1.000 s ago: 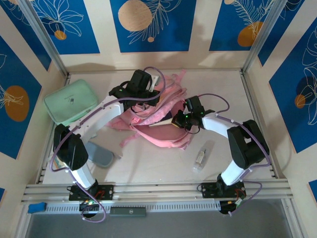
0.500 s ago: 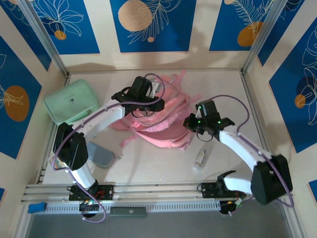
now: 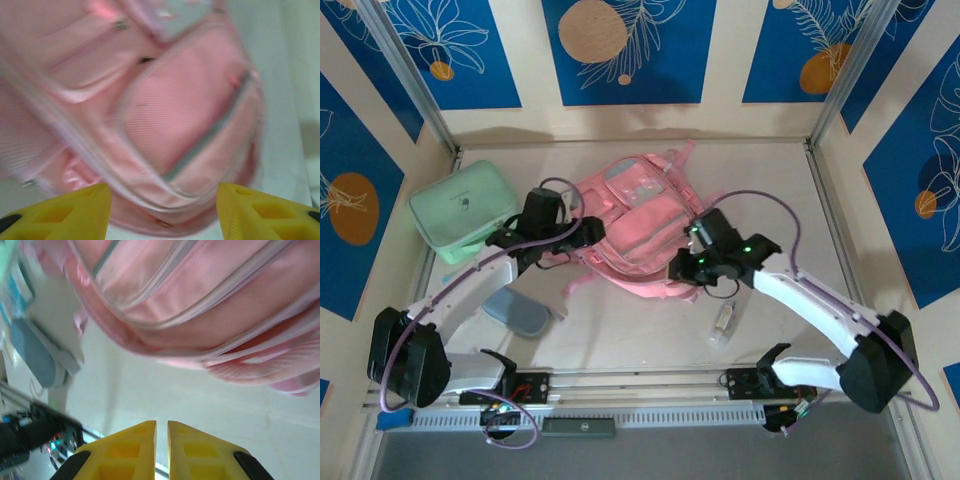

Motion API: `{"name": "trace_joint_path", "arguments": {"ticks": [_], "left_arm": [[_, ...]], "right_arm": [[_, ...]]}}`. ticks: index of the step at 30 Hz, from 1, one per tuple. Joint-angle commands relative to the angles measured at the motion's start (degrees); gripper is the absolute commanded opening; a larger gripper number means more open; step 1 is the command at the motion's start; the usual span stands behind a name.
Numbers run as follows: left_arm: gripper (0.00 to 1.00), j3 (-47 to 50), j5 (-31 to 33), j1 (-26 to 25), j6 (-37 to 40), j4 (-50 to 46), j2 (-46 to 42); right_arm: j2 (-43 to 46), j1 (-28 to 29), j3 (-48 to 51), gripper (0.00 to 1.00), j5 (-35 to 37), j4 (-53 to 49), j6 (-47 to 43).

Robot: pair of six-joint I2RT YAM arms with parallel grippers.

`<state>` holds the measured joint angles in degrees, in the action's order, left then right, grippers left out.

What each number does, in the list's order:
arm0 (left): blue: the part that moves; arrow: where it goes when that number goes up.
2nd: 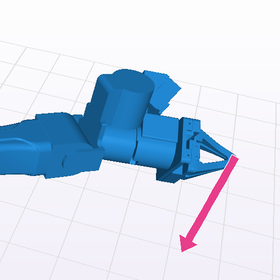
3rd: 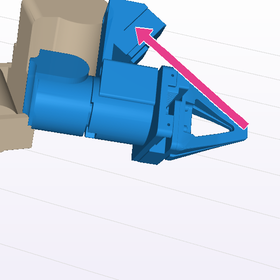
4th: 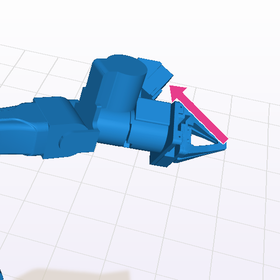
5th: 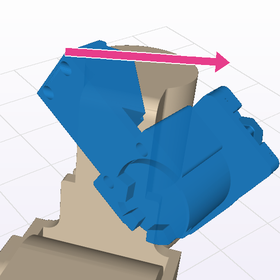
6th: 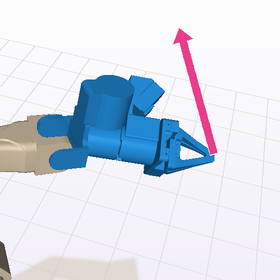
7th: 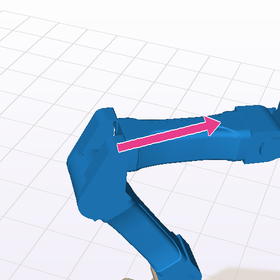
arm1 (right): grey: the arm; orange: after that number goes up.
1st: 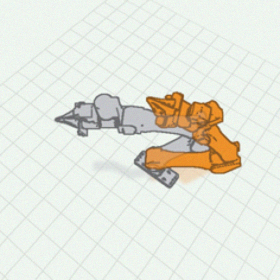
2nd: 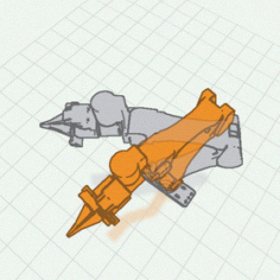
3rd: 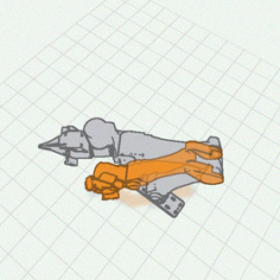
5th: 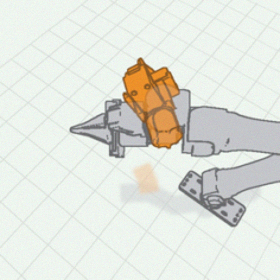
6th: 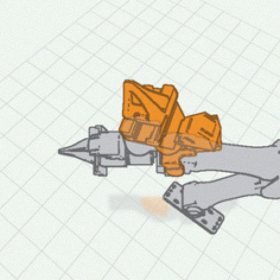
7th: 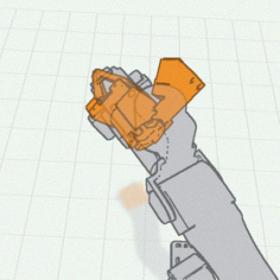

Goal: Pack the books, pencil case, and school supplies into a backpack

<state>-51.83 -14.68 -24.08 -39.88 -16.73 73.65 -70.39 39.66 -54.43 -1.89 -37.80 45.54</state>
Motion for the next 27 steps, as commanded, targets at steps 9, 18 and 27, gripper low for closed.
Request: {"name": "trace_joint_path", "arguments": {"ticks": [9,18,27], "left_arm": [[0.54,9.0,0.9,10.3,-16.6,13.1,7.6],[0.46,10.1,0.2,12.1,-24.2,26.5,18.4],[0.26,9.3,-0.8,11.3,-26.6,31.3,23.4]], "right_arm": [[-12.9,6.5,-4.5,0.13,3.6,4.8,5.0],[-14.3,5.9,-1.4,0.12,2.5,7.6,6.3],[-15.9,1.1,0.5,0.12,0.4,9.1,4.5]]}}
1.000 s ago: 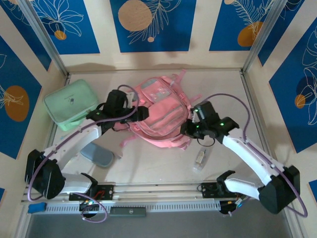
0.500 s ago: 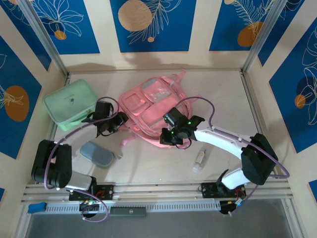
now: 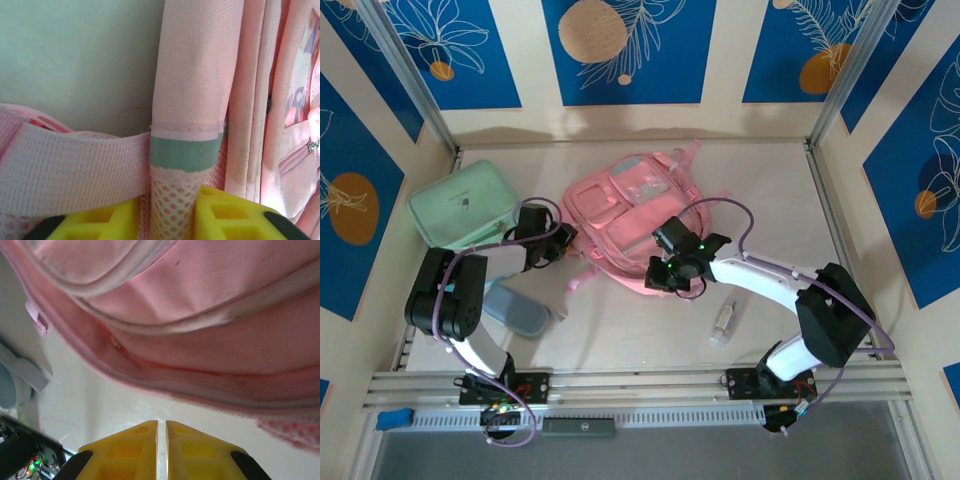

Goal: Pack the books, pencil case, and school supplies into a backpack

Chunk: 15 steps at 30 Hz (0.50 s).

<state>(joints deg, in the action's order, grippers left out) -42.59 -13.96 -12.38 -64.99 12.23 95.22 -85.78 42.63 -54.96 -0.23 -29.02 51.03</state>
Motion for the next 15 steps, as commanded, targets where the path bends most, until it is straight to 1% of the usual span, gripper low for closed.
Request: {"name": "trace_joint_path", "arguments": {"ticks": [1,4,7,11,15], "left_arm": [[0.23,0.0,-1.5,-0.7,-1.5,2.4,1.6],[0.10,-0.1,-1.7,-1.4,-1.5,2.7,1.6],[0.00,0.0,-2.6,-2.4,-2.0,3.5,1.3],[0.00,0.3,-1.9,-4.0,-2.6,2.4,-0.8],[0.00,0.8,-1.5,-7.5,-5.2,2.0,-3.3]], "right_arm": [[-0.4,-2.6,1.2,0.13,-1.3,0.6,-1.5],[-1.3,-6.0,1.0,0.13,-2.1,0.8,-3.6],[-2.3,-9.2,0.5,0.13,-2.3,0.6,-5.7],[-3.2,-13.3,0.4,0.13,-2.1,1.6,-7.8],[-6.2,-18.4,-2.4,0.13,-2.6,2.4,-10.5]]}}
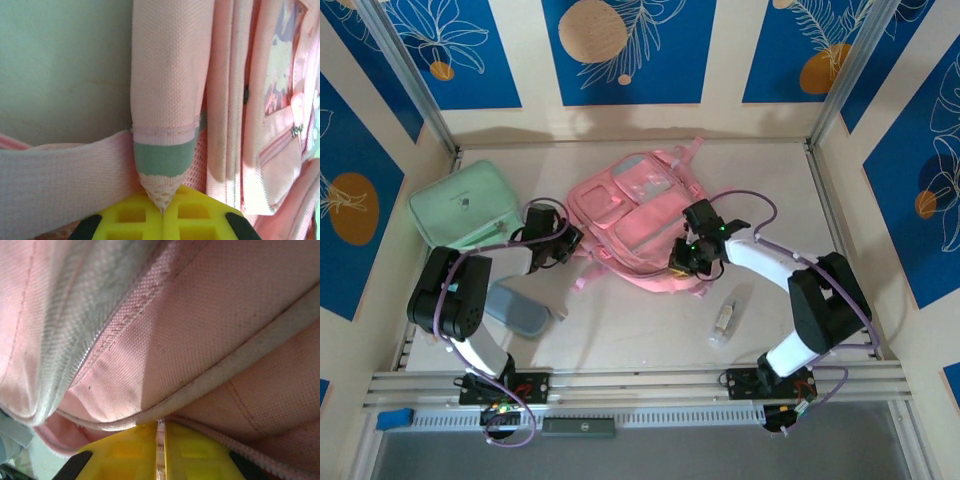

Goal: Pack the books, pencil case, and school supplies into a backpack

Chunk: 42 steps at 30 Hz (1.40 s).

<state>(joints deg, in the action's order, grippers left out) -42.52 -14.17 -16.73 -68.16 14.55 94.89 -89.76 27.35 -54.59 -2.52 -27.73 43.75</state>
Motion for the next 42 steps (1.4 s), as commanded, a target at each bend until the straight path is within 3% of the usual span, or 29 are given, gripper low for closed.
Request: {"name": "trace_joint_path", "arguments": {"ticks": [1,5,8,11,17,21,25,35,42], "left_arm": [[0.00,0.6,-1.0,-4.2,-2.5,-0.7,-3.5],[0.00,0.5,2.4,-8.7,-5.5,-2.3,-6.3],[0.00,0.9,6.1,-11.1,-8.4,-2.2,-8.0],[0.00,1.5,8.8,-13.4,-11.8,-0.8,-9.3],[0.00,1.0,10.6,-17.1,-14.6,-1.4,-10.2],[0.00,2.0,12.6,-19.7,-16.8,-0.2,-11.1],[0.00,1.7,12.8,-21.3,-17.3,0.7,-11.2],[0.00,1.3,12.1,-22.5,-16.9,1.7,-11.9],[0.00,1.0,11.9,-22.5,-16.3,1.9,-12.0]], "right_arm": [[-3.0,-4.8,-4.0,0.13,-1.0,0.7,-3.7],[-4.9,-10.4,-9.4,0.20,-4.5,0.4,-5.2],[-3.6,-10.0,-13.0,0.28,-3.5,-3.7,-7.1],[0.9,-6.9,-13.1,0.35,0.0,-7.5,-7.5],[9.6,5.6,-10.6,0.43,10.1,-14.5,-3.5],[12.2,15.9,-4.7,0.43,11.4,-6.6,1.3],[10.8,22.1,-0.1,0.41,15.3,2.4,2.2],[1.8,23.6,3.7,0.36,19.7,20.5,-2.5],[-5.3,23.5,1.2,0.35,23.5,24.0,-5.4]]}}
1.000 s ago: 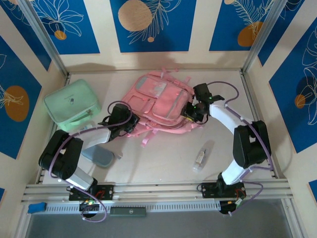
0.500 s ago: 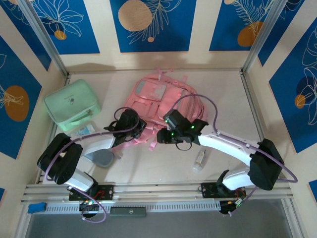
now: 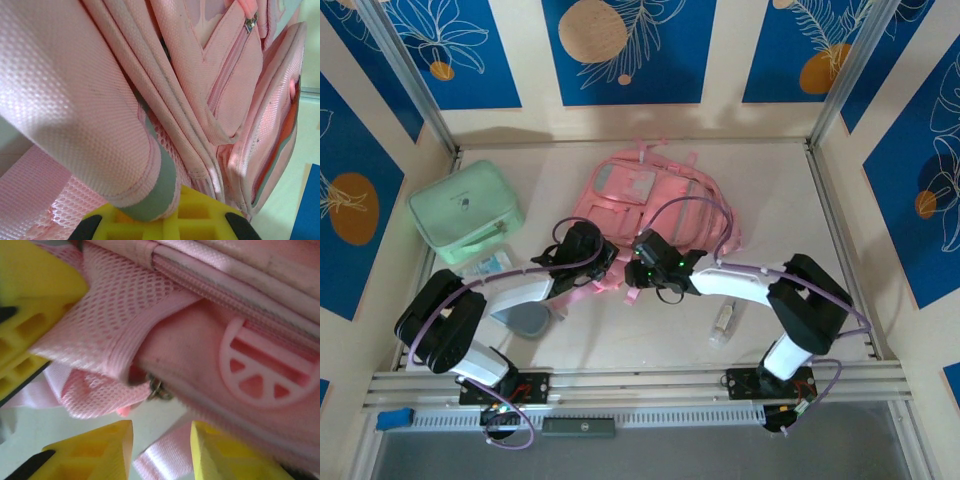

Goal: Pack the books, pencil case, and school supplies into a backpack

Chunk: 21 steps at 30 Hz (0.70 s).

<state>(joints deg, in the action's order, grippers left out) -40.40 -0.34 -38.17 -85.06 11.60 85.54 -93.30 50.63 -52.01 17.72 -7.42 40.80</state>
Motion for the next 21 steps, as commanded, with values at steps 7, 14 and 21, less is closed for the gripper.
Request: {"name": "trace_joint_path", "arguments": {"ticks": [7,14,21], "left_arm": [[0.00,-1.9,-2.5,-1.1,0.8,5.4,-2.1],[0.00,-2.0,-2.1,-1.1,1.3,5.3,-2.3],[0.00,-1.5,-1.7,-1.1,1.5,4.8,-2.4]], "right_arm": [[-4.9,0.3,-2.5,0.34,8.9,6.5,-4.3],[-5.0,1.0,0.0,0.33,6.4,14.7,-9.4],[-5.8,0.5,-1.8,0.29,10.2,12.9,-9.9]]}}
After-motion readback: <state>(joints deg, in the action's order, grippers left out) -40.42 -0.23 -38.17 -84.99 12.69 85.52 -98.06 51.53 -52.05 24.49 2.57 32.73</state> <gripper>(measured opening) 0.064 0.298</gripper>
